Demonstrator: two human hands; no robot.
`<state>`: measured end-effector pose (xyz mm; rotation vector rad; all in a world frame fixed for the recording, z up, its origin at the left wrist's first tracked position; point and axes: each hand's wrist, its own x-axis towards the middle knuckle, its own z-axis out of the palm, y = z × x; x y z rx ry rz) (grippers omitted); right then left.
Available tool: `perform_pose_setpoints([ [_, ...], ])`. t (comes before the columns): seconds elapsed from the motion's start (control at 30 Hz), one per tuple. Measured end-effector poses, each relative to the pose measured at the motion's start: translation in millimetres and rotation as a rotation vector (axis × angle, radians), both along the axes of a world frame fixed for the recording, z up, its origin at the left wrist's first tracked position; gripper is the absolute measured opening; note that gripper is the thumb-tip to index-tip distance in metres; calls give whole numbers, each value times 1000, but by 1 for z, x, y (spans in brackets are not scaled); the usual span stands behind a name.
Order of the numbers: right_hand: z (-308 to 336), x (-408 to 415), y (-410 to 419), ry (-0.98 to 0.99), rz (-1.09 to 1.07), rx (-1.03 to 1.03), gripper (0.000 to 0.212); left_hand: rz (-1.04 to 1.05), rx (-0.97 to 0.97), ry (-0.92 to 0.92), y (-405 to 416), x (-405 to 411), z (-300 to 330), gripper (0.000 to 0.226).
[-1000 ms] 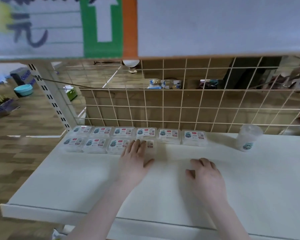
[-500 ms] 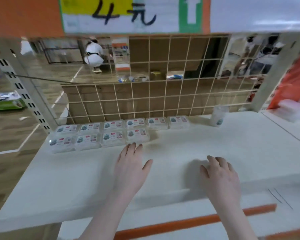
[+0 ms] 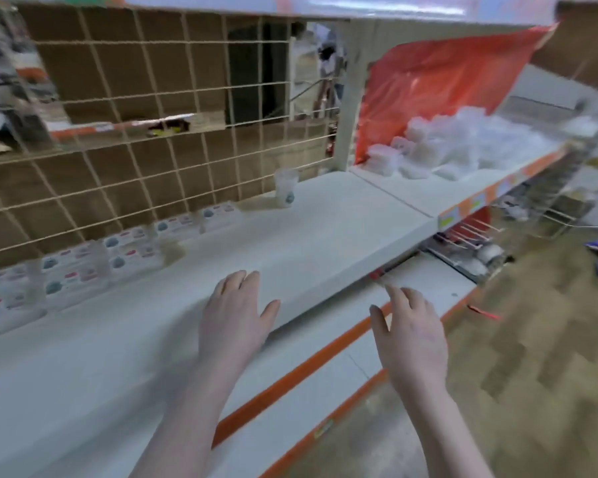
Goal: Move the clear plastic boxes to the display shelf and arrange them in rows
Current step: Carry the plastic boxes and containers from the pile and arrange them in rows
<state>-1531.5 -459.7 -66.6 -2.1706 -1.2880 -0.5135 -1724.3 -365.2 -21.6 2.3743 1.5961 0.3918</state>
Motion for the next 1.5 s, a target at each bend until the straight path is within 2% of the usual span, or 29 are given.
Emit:
perform_pose_setpoints([
  [0.2, 8, 67, -20, -21, -64, 64, 34, -84, 35, -6, -6, 82, 11, 59],
  [0.3, 13, 118, -33, -29, -97, 65, 39, -126, 48, -39, -11, 142, 13, 57],
  [0.47, 25, 215, -51, -68, -133, 90, 35, -176, 50, -96, -23, 247, 17, 57],
  [0.77, 28, 345, -54, -81, -150, 101, 36, -171, 54, -116, -26, 376, 20, 53],
  [1.2, 18, 462, 51, -75, -57, 93, 39, -98, 89, -135, 75, 492, 11, 57],
  [1.33, 22, 509, 94, -88, -12, 99, 31, -85, 66, -161, 113, 534, 16, 57],
  [1.5, 26, 555, 139, -63, 19, 90, 38, -28, 100, -150, 148, 561, 24, 53],
])
